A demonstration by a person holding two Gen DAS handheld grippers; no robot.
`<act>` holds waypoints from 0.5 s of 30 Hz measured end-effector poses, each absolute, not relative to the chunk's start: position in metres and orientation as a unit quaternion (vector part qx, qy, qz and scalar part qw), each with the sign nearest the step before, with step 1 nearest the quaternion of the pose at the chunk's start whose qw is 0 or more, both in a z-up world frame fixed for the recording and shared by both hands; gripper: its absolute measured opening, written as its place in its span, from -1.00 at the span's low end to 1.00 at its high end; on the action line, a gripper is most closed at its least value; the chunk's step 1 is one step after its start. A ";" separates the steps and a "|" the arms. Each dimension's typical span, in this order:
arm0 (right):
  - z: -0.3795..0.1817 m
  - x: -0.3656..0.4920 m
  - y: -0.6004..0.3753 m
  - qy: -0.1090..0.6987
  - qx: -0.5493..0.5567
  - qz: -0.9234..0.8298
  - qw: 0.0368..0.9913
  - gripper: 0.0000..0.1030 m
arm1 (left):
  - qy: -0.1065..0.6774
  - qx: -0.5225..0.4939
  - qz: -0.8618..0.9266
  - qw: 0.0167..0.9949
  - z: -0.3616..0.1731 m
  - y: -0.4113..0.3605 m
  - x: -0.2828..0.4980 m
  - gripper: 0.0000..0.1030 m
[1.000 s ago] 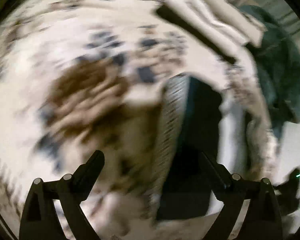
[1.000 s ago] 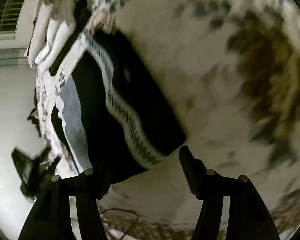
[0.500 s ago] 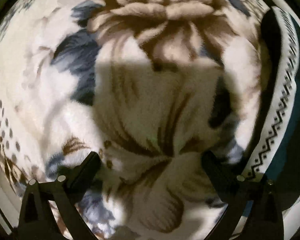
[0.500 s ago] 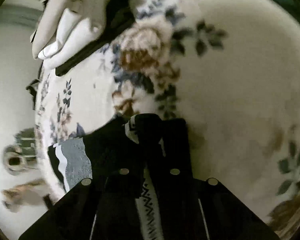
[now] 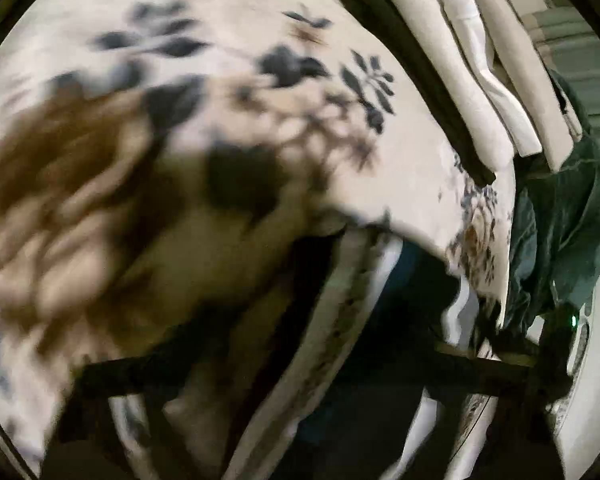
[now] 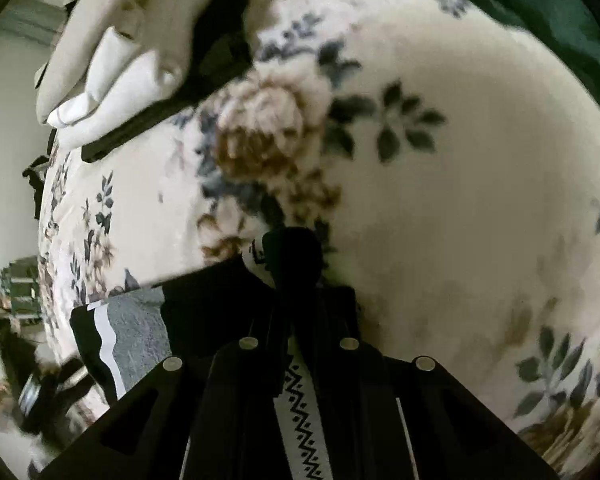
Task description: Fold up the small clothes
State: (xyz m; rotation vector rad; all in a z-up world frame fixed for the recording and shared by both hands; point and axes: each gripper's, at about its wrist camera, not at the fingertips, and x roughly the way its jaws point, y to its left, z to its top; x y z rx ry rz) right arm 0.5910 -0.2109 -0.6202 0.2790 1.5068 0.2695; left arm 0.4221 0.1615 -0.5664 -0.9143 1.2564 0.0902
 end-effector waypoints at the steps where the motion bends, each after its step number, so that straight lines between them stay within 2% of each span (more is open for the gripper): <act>1: -0.621 0.590 -0.216 0.683 0.138 0.123 0.707 -0.55 | 0.569 -0.421 0.034 0.706 -0.571 0.161 0.430 -0.53; 2: -0.622 0.589 -0.221 0.690 0.145 0.123 0.699 -0.38 | 0.569 -0.417 0.037 0.708 -0.570 0.162 0.434 -0.54; 3: -0.624 0.584 -0.229 0.702 0.153 0.121 0.685 -0.01 | 0.571 -0.411 0.036 0.710 -0.570 0.161 0.440 -0.54; 4: -0.623 0.578 -0.235 0.706 0.164 0.125 0.678 0.18 | 0.574 -0.405 0.033 0.711 -0.569 0.161 0.445 -0.54; 7: -0.628 0.545 -0.254 0.728 0.212 0.153 0.634 0.22 | 0.579 -0.394 0.026 0.714 -0.564 0.159 0.444 -0.53; 10: -0.656 0.500 -0.263 0.778 0.247 0.153 0.558 0.30 | 0.576 -0.400 0.024 0.712 -0.563 0.166 0.431 -0.53; 11: -0.665 0.487 -0.265 0.783 0.272 0.157 0.537 0.28 | 0.576 -0.402 0.024 0.711 -0.563 0.167 0.429 -0.53; 12: -0.672 0.472 -0.269 0.772 0.317 0.161 0.526 -0.06 | 0.576 -0.401 0.023 0.712 -0.562 0.167 0.428 -0.53; 13: -0.672 0.465 -0.271 0.762 0.337 0.163 0.529 -0.53 | 0.577 -0.398 0.022 0.713 -0.563 0.166 0.431 -0.52; 15: -0.661 0.457 -0.281 0.735 0.353 0.146 0.560 -0.63 | 0.580 -0.396 0.018 0.712 -0.562 0.167 0.431 -0.52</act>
